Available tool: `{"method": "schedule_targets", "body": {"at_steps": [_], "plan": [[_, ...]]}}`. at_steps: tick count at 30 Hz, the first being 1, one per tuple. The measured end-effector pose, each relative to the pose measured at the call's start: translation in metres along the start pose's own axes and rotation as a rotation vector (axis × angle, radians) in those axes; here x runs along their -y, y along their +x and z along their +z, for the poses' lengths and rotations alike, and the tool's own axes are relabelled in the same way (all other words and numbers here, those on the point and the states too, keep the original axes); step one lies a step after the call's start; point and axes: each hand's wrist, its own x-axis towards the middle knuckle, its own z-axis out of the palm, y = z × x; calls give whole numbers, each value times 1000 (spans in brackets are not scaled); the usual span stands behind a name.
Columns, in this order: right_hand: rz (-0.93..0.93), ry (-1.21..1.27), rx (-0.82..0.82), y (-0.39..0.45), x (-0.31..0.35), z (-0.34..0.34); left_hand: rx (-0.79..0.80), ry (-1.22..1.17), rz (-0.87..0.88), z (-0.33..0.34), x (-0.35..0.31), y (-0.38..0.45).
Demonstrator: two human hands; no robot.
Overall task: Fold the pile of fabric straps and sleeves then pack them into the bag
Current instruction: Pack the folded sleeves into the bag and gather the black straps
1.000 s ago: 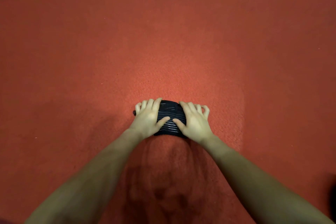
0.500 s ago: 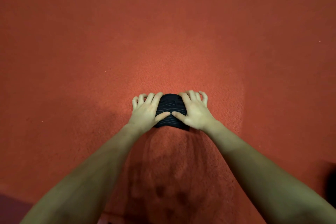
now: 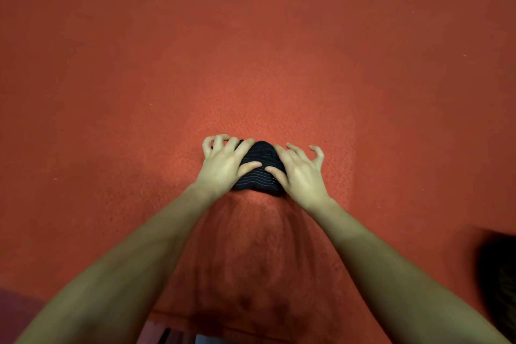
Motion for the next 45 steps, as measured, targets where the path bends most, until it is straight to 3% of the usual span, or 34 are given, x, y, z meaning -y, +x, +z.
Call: {"method": "schedule_targets", "body": {"at_steps": [11,24,28,32,40,45], "plan": [[224,-32,-232,-87,-106,-107,-68,87,345,-24,-163,53],[625,-92,-669,-255,-263,-246,-116,-20,741,-25,-467,101],[757,-173,-704,-311,-313,-267,-25,4,835,-10,-556,108],[884,-219,-671,-358,-346,-265,161,83,901,16,-619,109],[933,-280,-547,-408,-376,-235,543,101,876,82,-662,105],[846,-231,-513,-405,-395,-243,546,50,775,99,-674,107]]}}
